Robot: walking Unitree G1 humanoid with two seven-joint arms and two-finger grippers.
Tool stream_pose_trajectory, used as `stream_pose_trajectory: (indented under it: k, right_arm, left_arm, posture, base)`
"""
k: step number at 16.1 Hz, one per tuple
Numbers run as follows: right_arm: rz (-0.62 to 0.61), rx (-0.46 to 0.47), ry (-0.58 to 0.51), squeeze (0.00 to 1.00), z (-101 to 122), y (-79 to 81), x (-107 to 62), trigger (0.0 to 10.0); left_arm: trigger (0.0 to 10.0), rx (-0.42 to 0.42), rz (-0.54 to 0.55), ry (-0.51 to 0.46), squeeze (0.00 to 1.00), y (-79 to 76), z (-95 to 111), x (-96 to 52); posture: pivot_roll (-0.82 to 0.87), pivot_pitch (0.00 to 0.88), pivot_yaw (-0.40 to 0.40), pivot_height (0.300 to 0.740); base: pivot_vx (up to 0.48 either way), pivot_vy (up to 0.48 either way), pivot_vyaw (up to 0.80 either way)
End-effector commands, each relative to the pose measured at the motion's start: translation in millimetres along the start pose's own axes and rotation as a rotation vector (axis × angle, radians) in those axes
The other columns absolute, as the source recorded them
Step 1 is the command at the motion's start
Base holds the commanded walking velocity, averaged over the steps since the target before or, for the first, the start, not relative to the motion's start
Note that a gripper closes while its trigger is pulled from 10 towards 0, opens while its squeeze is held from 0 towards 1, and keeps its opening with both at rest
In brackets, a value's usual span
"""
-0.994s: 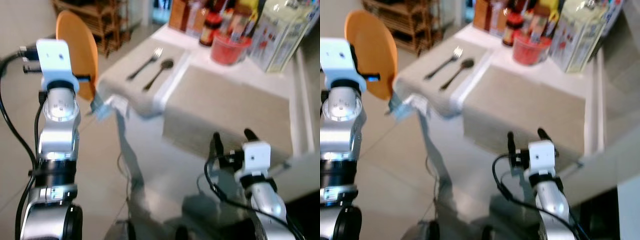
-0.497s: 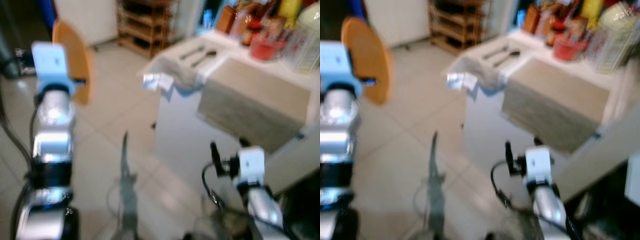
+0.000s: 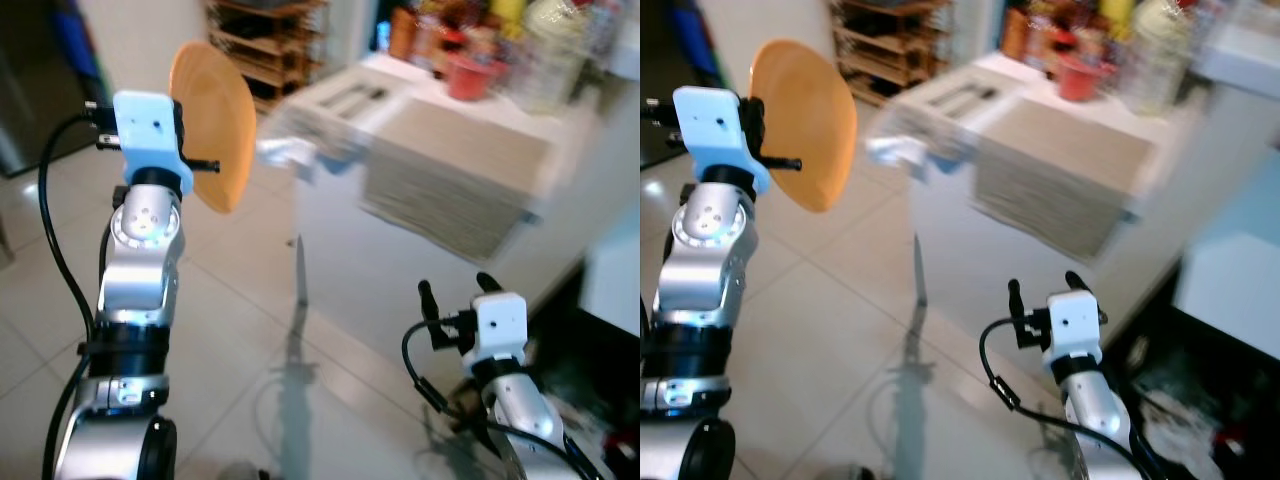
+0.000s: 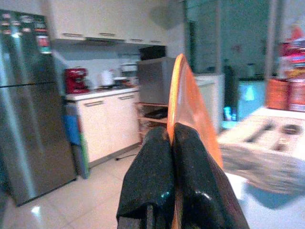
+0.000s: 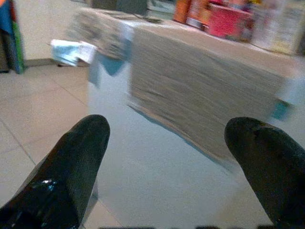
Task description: Setting the table
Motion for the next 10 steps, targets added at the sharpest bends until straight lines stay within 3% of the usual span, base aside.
stream_pose_trajectory:
  k: [1,5,10]
  right_arm:
    - [-0.022,-0.010,-0.007,0.00,1,-6.9,0.0,10.0]
    - [-0.028,-0.012,-0.003,0.00,1,-10.9,1.1,10.0]
    - [-0.034,-0.006,0.007,0.00,0,-12.7,1.8,10.0]
  left_arm:
    - [0.0,-0.030,-0.033,-0.083,0.00,-3.7,17,1.0]
    - [0.0,-0.099,-0.092,-0.129,0.00,-10.4,24,-3.4]
    - [0.0,-0.111,-0.108,-0.153,0.00,-13.0,27,-5.1]
  posture:
    - [-0.04,0.000,-0.042,0.740]
    - [-0.04,0.000,-0.043,0.740]
    - [-0.04,0.000,-0.045,0.740]
  base:
    - [0.000,-0.458,0.00]
    - [0.000,-0.458,0.00]
    - [0.000,-0.458,-0.75]
Point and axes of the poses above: a point about 5 cm out from each wrist's last joint towards the gripper, its own x axis pointing out of the wrist towards the gripper, its own z axis along the axis of the wrist's last joint, y = z × x, the point moved 2 cm from there along x, pointing out of the wrist towards the gripper, and after that the axes turned 14 degrees about x, right-handed, at the moved point
